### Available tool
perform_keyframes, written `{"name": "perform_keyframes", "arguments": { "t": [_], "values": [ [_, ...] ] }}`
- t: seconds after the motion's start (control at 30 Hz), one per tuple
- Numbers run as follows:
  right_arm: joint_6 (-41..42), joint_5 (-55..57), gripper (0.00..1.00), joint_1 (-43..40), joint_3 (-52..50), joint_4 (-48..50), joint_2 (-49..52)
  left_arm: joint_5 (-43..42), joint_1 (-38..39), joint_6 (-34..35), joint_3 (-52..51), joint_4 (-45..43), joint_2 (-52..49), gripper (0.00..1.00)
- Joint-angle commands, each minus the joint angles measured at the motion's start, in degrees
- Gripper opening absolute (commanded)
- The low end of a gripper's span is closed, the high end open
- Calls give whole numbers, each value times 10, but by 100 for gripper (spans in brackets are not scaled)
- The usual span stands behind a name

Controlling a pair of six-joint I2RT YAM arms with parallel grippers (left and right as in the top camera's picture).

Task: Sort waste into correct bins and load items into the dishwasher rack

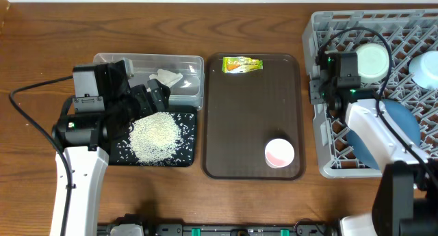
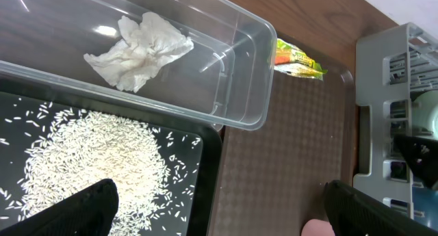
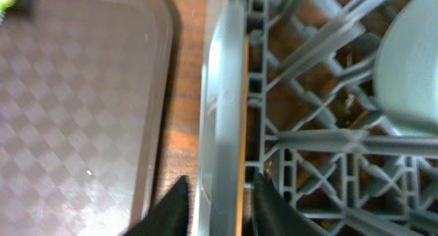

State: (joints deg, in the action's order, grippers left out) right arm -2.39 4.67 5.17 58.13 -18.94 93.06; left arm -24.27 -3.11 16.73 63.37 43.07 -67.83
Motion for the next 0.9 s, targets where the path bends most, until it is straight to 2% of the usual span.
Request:
{"name": "perform_keyframes", "arguments": {
  "t": [0.0,0.1,0.33,0.53,0.7,0.87],
  "values": [
    [-9,1,42,2,7,12,-21,-6,0,-1,6,0,-3,98],
    [-9,20,50,2,8,38,-25,-6,0,-1,6,0,-3,98],
    [-9,-35,53,27,27,26,-92,-6,0,-1,6,0,-3,98],
    [-9,-111,53,111,30,-9,-157,-6,0,-1,6,0,-3,98],
    [6,-139,52,198,30,-14,-159,-6,0,-1,6,0,-3,98],
    [-6,-88,64,262,30,-10,-144,-6,0,-1,6,0,-3,98]
  ]
}}
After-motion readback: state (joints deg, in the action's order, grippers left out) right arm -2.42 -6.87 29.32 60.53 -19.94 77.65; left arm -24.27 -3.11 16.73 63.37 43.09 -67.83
